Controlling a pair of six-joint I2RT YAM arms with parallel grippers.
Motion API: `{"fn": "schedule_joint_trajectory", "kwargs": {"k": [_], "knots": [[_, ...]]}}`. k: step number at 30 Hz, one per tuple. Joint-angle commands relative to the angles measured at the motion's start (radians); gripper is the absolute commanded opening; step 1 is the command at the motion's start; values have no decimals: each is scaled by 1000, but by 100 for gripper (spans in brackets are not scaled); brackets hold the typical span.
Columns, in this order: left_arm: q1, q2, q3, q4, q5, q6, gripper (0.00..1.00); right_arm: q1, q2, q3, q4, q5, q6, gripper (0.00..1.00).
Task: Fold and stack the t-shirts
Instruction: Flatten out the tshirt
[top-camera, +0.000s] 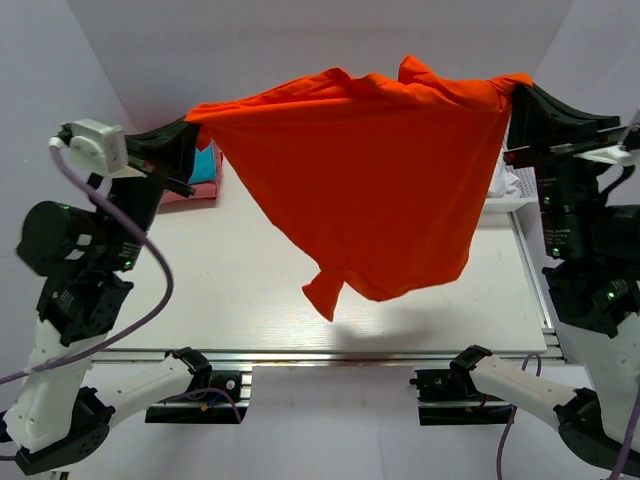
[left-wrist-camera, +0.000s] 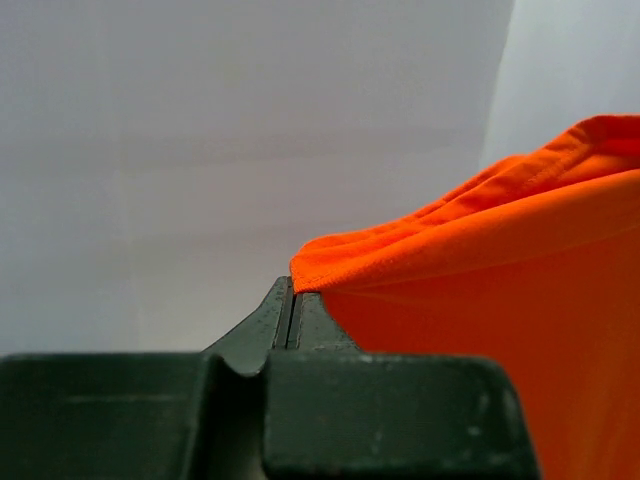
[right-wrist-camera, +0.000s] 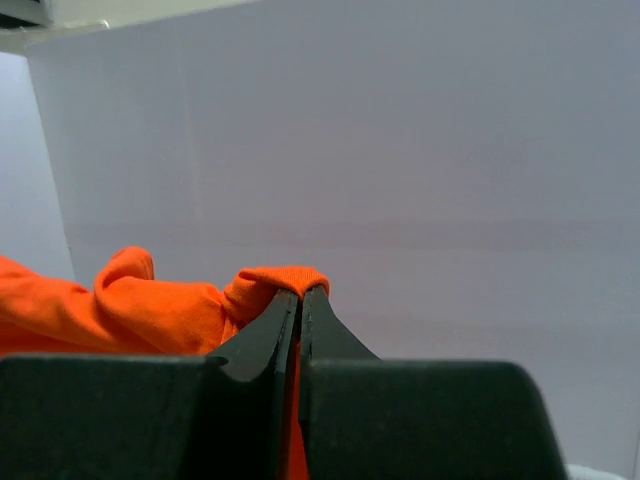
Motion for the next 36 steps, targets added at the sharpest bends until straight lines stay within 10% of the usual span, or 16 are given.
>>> {"fn": "schedule_joint_trajectory", "kwargs": {"k": [1,12,22,29,36], "knots": [[18,10,-86,29,-98,-24,0,-15,47,-56,99,75,-41,0],[38,234,-540,76,-498,-289,0,-59,512,-204,211,192,57,0],[281,763,-466,-46,-212,-506,0,-131,1223,281,-5,-3,129,0],[387,907,-377,-49,-86,-506,4,-131,1411,437,71,-87,40,0],[502,991,-256,-133,-93,-543,84,-118,1422,546,-131,-178,-35,87]]}}
